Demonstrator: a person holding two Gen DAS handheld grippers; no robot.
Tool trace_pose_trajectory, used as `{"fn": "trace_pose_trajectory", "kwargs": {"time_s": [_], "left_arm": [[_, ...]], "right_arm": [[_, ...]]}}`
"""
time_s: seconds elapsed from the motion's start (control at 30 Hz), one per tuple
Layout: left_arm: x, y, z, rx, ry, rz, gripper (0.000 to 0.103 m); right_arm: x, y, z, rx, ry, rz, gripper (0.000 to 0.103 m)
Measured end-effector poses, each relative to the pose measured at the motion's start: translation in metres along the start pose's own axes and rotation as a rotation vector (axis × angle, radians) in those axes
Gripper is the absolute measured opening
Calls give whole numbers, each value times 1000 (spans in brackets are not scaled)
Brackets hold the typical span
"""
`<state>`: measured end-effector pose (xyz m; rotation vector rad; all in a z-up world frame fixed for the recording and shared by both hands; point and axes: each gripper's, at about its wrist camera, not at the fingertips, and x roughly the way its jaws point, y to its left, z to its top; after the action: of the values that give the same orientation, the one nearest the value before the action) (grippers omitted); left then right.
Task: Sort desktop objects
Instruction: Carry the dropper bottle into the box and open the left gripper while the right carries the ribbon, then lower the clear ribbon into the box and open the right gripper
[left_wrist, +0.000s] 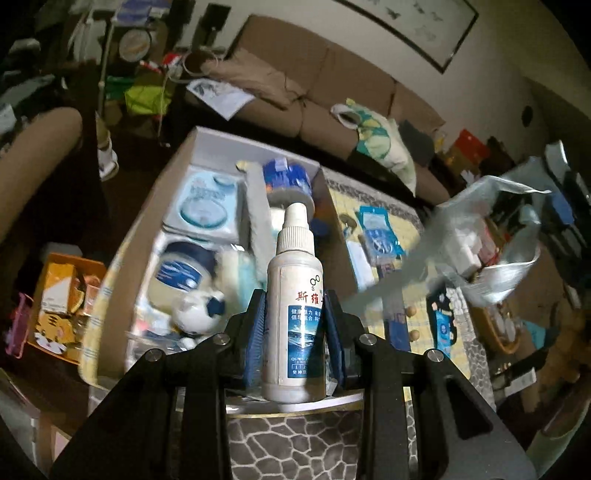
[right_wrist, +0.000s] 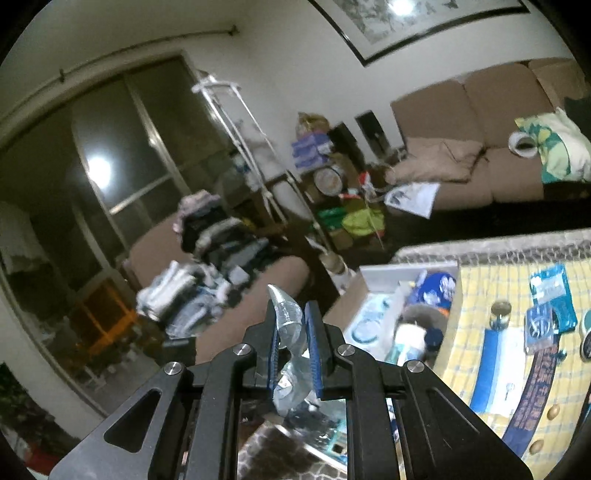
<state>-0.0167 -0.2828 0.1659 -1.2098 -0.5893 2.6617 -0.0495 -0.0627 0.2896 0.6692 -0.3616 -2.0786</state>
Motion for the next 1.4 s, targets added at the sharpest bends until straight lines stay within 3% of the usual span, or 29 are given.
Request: {"fn": "trace_pose_trajectory", "kwargs": {"time_s": [0.17,0.37,0.63,0.8,0.87,0.93,1.07,1.1,1.27,1.4], "left_arm": [[52,-22,-14,-2,80,-26,28],[92,-36,-22,-33,115,2,28],[121,-39,-18,-117,131,15,28],[140,-41,-8,-133,149,52,27],[145,-41,-5,-143,169,55,30],[141,-39,-4,-158,169,44,35],[92,-19,-3,-216,70,14,62],[84,-13,-2,-230,53,13,64],[36,29,-4,-279,-14,47,67],[23,43,-6,-269,-12,71,67]], "right_arm": [[18,-18,-19,25,40,-45,15],[22,-41,-26,20,71,-100,15],[-27,-33,-5,11,-97,-49,15],[-32,-19,11,-31,-76,-34,15],[-29,-20,10,-27,-55,-30,15],[-25,-22,5,-16,-37,-28,15],[-20,-27,-1,19,-11,-2,15],[-19,-27,-2,23,-6,5,15],[-8,-13,3,18,0,39,15],[13,3,13,-15,1,26,15]]}}
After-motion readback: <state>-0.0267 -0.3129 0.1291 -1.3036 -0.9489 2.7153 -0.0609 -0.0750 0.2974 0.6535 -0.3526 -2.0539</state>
